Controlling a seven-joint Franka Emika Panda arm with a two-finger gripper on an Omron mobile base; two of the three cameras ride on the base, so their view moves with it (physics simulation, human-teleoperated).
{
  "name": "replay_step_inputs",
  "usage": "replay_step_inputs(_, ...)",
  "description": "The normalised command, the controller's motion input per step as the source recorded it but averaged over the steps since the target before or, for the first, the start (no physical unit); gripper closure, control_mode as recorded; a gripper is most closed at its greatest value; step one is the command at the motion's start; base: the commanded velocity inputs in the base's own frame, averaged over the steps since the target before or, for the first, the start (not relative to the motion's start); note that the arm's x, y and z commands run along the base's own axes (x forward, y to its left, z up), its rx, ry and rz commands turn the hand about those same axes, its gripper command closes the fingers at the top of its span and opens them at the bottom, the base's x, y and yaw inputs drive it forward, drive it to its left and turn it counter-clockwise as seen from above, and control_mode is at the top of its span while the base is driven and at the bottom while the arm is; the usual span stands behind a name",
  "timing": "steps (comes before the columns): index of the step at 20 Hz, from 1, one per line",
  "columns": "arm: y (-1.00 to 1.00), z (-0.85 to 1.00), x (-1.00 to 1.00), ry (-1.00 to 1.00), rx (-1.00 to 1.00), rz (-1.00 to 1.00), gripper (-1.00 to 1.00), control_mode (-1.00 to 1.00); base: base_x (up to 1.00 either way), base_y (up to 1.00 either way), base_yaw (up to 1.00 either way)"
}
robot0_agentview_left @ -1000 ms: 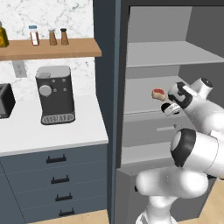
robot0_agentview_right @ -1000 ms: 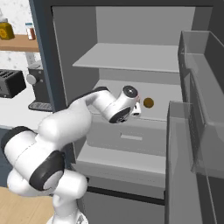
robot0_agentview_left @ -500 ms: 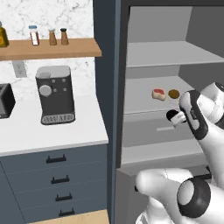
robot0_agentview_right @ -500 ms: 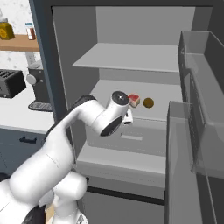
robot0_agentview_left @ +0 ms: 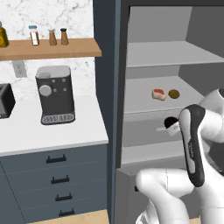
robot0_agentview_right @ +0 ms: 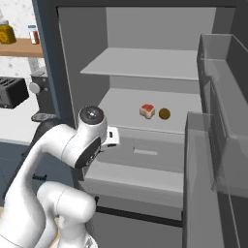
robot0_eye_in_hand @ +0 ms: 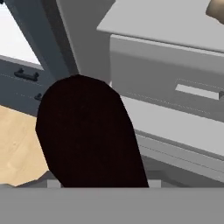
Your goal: Place one avocado and one steak in each tupperware on the nearby counter, to pack two identical lunches.
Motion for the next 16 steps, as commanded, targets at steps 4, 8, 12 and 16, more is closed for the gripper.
replay_step_inputs(4,0.11,0.69,-0.97,0.07,-0.11,-0.18,1.00,-1.00,0.00,0.00,0.00)
replay_step_inputs(8,0.00,0.77,-0.91,-0.03,-0.12,-0.15,1.00,-1.00,0.00,0.00,0.00)
replay_step_inputs(12,0.02,0.68,-0.45,-0.09,-0.01,-0.08,1.00,-1.00,0.00,0.00,0.00)
replay_step_inputs(16,0.05,0.63,-0.41,-0.04,0.11,-0.09,1.00,-1.00,0.00,0.00,0.00)
